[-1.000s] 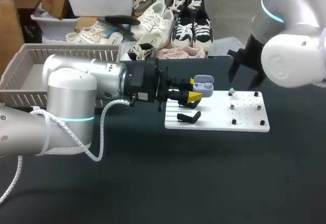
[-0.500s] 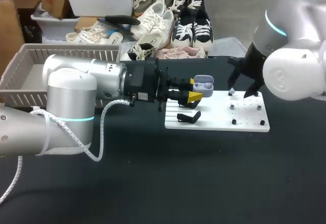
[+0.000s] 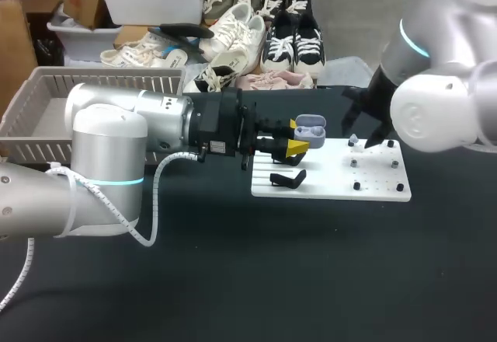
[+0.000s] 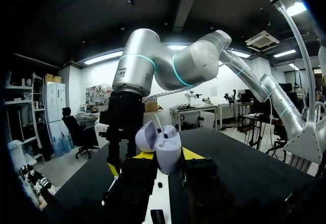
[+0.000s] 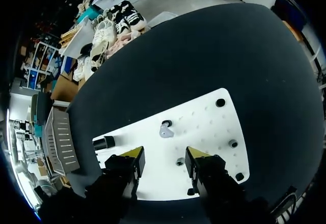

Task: Pick up each earbud case from the left stands, insert the matching earbuds, close the lid, and place the case in the box.

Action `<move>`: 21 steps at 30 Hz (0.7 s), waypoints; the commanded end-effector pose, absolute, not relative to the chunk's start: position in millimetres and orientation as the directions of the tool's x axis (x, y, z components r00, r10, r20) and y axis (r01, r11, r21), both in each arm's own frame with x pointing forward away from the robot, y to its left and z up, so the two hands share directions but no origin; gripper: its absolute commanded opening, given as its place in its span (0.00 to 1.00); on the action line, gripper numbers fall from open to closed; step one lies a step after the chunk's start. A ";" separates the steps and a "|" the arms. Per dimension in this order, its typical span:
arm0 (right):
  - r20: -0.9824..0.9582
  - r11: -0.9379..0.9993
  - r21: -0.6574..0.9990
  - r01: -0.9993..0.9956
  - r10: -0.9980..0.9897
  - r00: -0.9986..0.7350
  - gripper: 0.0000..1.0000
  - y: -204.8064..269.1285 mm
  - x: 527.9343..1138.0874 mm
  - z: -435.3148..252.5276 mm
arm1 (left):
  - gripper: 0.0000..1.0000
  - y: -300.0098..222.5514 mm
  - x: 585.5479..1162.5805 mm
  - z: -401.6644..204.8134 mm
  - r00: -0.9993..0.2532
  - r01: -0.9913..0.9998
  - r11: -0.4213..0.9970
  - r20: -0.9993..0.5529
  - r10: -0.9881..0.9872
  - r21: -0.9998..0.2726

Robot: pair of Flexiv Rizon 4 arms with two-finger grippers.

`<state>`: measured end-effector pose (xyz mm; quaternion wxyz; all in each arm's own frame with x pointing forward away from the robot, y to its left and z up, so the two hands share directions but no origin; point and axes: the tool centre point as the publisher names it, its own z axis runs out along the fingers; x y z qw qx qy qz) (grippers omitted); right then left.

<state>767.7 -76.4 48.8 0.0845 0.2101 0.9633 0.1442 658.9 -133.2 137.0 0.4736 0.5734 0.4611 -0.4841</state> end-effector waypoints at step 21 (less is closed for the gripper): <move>-0.082 0.863 0.302 0.405 0.446 -0.891 0.43 -76.6 781.1 38.1 | 0.00 -133.5 660.0 136.5 0.106 0.987 -0.128 -0.992 0.070 0.097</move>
